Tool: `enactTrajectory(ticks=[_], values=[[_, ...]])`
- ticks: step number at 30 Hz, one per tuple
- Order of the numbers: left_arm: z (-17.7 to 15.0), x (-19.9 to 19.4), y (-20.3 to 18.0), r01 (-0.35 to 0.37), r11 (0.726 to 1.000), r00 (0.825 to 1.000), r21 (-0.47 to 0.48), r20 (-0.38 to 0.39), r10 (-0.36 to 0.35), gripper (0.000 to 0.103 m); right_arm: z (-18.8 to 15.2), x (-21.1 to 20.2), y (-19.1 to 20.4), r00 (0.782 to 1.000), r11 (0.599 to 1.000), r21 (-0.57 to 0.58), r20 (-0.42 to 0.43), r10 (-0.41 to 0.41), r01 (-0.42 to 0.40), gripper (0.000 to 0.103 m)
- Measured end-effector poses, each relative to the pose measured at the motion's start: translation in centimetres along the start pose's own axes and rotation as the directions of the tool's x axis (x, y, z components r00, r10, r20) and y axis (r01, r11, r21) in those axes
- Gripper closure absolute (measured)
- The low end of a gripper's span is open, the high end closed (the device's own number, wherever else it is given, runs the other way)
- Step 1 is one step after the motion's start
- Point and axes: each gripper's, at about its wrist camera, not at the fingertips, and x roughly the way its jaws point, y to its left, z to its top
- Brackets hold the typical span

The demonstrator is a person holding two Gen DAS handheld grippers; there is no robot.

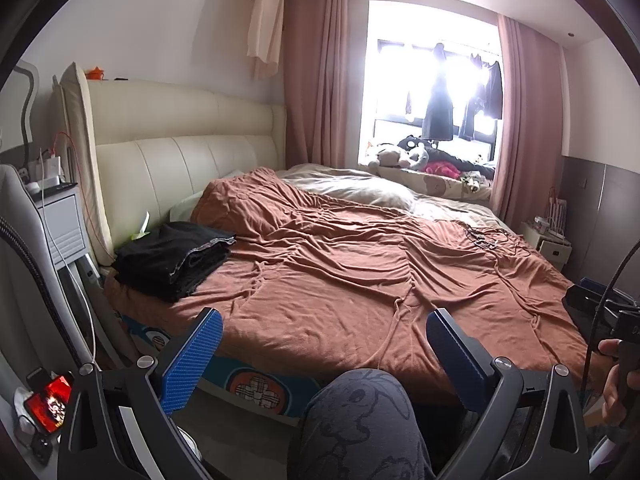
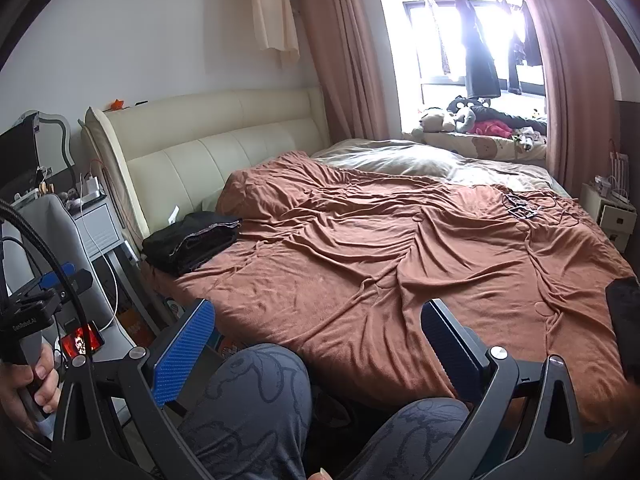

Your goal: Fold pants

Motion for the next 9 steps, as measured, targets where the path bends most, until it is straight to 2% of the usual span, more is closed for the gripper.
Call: enactTrajectory(ticks=[9], values=[[-0.20, -0.62, -0.13, 0.007, 1.000, 1.000, 0.004, 0.002, -0.007, 0.000, -0.52, -0.73, 0.11, 1.000, 1.000, 0.004, 0.008, -0.003, 0.003, 0.000]])
